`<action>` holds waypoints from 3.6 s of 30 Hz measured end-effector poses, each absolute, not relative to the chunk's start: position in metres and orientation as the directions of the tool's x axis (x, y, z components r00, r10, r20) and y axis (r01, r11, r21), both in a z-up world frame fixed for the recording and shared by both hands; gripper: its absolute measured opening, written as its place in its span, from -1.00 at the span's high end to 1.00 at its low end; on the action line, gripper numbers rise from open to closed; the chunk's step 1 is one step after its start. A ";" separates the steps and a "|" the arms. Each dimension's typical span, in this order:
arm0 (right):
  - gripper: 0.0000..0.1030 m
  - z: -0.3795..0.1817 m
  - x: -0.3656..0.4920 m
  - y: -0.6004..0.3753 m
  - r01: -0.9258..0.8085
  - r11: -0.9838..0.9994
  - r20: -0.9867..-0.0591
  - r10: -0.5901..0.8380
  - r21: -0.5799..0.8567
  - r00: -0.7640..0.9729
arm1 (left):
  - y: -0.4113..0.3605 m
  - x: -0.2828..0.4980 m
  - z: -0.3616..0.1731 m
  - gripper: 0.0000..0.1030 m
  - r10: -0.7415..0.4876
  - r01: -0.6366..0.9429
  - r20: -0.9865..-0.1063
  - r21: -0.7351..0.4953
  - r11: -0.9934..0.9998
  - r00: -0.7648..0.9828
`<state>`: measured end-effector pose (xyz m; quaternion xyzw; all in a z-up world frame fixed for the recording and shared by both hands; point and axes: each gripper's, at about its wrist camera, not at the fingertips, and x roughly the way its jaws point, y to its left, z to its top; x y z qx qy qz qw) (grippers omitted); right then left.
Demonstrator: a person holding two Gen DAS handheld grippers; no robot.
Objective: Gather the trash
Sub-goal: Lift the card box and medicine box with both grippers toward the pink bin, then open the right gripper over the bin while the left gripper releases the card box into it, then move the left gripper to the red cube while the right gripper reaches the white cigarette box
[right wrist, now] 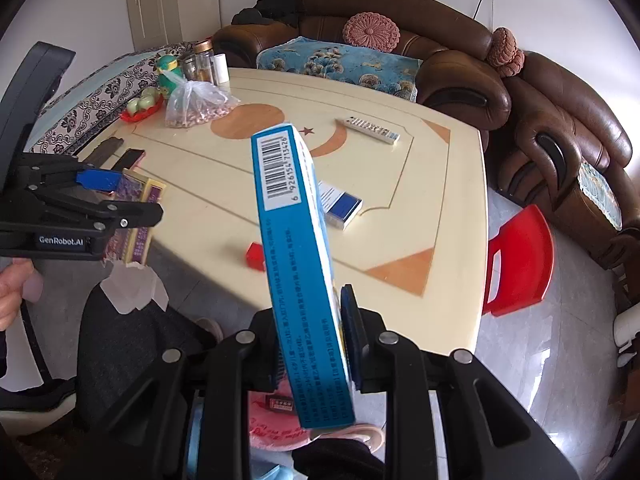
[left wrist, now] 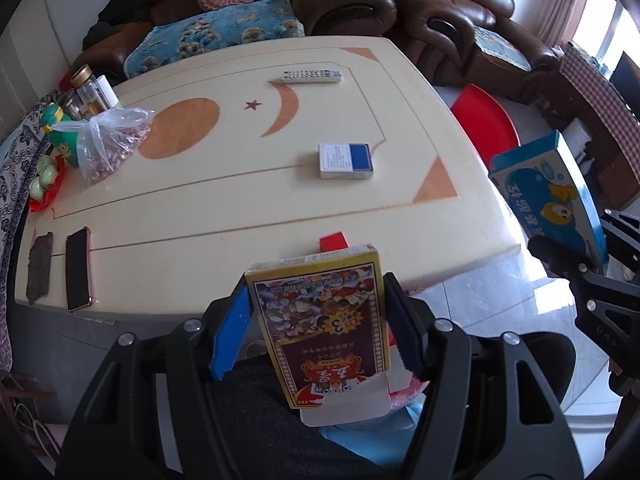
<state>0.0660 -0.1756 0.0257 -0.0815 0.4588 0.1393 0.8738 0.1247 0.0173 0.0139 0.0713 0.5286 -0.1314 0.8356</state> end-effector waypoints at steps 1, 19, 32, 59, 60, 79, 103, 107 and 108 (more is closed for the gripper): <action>0.53 0.024 0.059 -0.175 -0.318 0.948 -0.826 0.170 -0.012 0.538 | 0.017 0.120 0.013 -0.22 -0.146 0.301 -0.900 -0.017 0.953 0.410; 0.53 -0.035 0.004 -0.177 -0.308 0.951 -0.868 0.151 -0.002 0.472 | -0.010 0.068 -0.047 -0.22 -0.191 0.468 -0.902 0.013 0.884 0.386; 0.53 -0.116 -0.001 -0.171 -0.304 0.950 -0.920 0.177 0.067 0.349 | -0.035 0.059 -0.127 -0.22 -0.179 0.544 -0.938 0.012 0.839 0.296; 0.53 -0.278 0.030 -0.188 -0.223 0.958 -0.975 0.205 0.183 0.081 | -0.072 0.067 -0.274 -0.22 -0.101 0.593 -0.994 -0.061 0.803 0.035; 0.53 -0.284 0.030 -0.190 -0.219 0.958 -0.976 0.205 0.186 0.072 | -0.073 0.067 -0.280 -0.22 -0.091 0.596 -0.995 -0.058 0.801 0.025; 0.53 -0.335 0.046 -0.192 -0.198 0.951 -0.970 0.243 0.238 0.001 | -0.073 0.095 -0.346 -0.23 -0.086 0.492 -0.986 -0.145 0.859 -0.141; 0.32 -0.319 0.045 -0.189 -0.203 0.937 -0.957 0.291 0.283 0.008 | -0.051 0.100 -0.312 -0.51 -0.035 0.463 -0.995 -0.073 0.883 -0.090; 0.28 -0.290 0.045 -0.184 -0.242 0.920 -0.944 0.327 0.308 0.042 | -0.035 0.104 -0.255 -0.51 -0.057 0.460 -0.998 -0.053 0.886 -0.006; 0.10 -0.280 0.045 -0.184 -0.253 0.914 -0.939 0.340 0.317 0.053 | -0.031 0.106 -0.242 -0.51 -0.063 0.459 -0.998 -0.050 0.887 0.012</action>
